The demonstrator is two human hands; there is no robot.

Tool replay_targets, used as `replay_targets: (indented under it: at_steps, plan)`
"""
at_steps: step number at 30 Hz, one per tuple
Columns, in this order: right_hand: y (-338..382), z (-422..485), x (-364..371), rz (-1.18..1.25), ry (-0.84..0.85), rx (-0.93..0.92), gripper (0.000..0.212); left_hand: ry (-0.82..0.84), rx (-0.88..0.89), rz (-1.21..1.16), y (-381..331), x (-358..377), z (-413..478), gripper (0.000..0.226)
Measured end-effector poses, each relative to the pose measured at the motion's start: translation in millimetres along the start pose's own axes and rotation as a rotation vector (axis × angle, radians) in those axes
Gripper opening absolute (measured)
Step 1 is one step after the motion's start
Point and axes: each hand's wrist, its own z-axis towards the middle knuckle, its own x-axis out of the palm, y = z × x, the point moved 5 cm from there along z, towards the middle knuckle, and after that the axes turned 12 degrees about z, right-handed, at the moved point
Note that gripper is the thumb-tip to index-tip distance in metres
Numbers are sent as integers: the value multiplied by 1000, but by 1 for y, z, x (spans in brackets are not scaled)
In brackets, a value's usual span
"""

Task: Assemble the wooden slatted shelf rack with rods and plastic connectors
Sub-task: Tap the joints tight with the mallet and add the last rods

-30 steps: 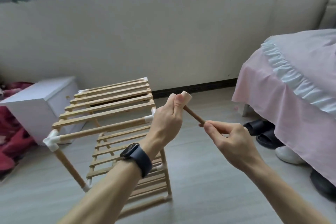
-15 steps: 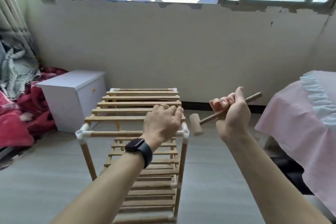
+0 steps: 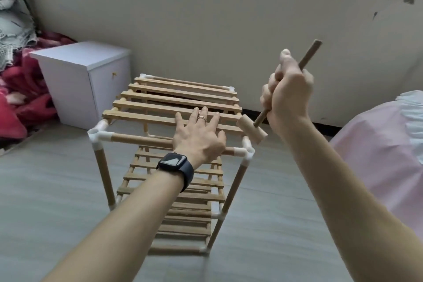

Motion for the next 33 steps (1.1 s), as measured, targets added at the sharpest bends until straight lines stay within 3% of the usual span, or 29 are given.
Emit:
replay_targets:
  at_steps: [4, 8, 11, 15, 18, 21, 24, 26, 28, 30, 32, 33]
  plan:
    - [-17, -17, 0, -176, 45, -51, 51, 7, 4, -21, 0, -1, -5, 65]
    - [-8, -6, 2, -11, -6, -84, 51, 10, 3, -28, 4, -1, -8, 69]
    - [-19, -22, 3, -216, 72, -87, 47, 23, 7, -34, 4, -1, -11, 69]
    - [3, -14, -3, -32, 5, -122, 50, 10, 9, -36, 6, 0, -13, 69]
    - [-8, -30, -13, -162, 7, -105, 52, 15, 11, -35, 7, 1, -15, 68]
    - [-13, -47, -20, -146, 7, -63, 60, -54, 9, -72, 7, -2, -22, 62]
    - [7, -58, -36, 137, -97, -60, 65, -356, 36, -315, 6, -20, -36, 55]
    - [11, -67, -46, 368, -185, -7, 65, -426, 79, -533, -5, -32, -49, 62]
    - [10, -74, -51, 519, -268, 57, 63, -353, 166, -699, -25, -36, -61, 62]
    - [8, -78, -59, 559, -313, 90, 59, -184, 217, -928, -42, -35, -68, 49]
    - [8, -83, -74, 447, -296, 125, 51, -46, 198, -1092, -47, -33, -68, 35]
    - [8, -87, -85, 349, -251, 165, 46, -53, 186, -1095, -43, -35, -66, 30]
